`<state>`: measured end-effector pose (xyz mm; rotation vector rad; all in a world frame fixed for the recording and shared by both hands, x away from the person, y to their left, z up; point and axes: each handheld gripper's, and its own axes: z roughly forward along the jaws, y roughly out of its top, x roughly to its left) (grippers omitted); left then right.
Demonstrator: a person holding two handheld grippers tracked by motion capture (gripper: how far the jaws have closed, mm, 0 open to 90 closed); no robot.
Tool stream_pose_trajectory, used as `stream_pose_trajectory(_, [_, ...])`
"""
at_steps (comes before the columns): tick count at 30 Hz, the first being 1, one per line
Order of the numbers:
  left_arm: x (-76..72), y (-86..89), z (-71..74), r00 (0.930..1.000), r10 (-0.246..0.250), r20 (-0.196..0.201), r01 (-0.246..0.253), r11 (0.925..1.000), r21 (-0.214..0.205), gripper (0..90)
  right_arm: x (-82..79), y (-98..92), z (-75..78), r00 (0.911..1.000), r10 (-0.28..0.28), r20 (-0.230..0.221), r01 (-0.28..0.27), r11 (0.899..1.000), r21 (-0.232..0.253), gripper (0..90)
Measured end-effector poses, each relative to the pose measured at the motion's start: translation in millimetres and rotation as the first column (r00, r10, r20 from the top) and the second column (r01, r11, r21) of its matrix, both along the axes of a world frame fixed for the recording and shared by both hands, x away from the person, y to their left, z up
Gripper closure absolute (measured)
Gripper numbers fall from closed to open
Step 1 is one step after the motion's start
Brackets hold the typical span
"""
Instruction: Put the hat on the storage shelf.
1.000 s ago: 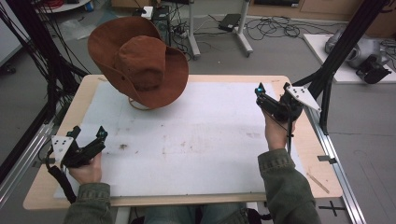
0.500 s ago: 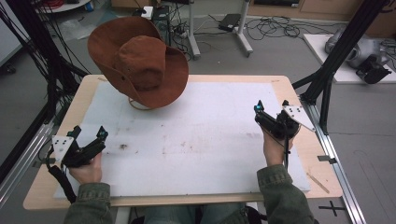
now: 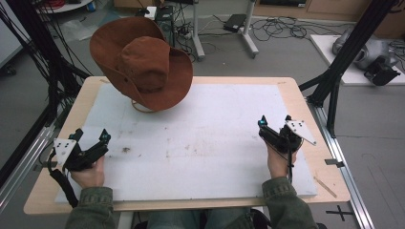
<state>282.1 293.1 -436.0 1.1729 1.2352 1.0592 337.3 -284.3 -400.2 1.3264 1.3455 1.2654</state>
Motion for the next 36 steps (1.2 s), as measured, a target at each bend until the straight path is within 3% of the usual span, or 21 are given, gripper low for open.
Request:
stream_pose_trajectory(5, [-0.3,-0.3,0.2,1.0000,-0.004,-0.002,0.004,1.0000,0.004,12.6,0.2,0.9,-1.6,1.0000,0.004,-0.003,-0.004,1.000,-0.007,10.7])
stream_pose_trajectory(20, [0.3,-0.2,0.1,1.0000,-0.002,0.000,0.002,1.0000,-0.003,12.7,3.3,-9.4,-6.6,0.9991,-0.017,-0.040,0.018,0.999,0.030,10.7])
stream_pose_trajectory(27, [-1.1,0.3,1.0,1.0000,-0.001,0.004,0.001,1.0000,-0.001,12.7,2.4,-9.8,-7.4,0.9996,-0.012,-0.027,0.012,1.000,0.010,10.7])
stream_pose_trajectory(36, [1.7,0.9,0.5,1.0000,-0.003,0.002,0.003,1.0000,-0.007,13.0,2.4,-11.5,-10.5,0.9991,-0.002,-0.042,0.002,1.000,0.013,10.7])
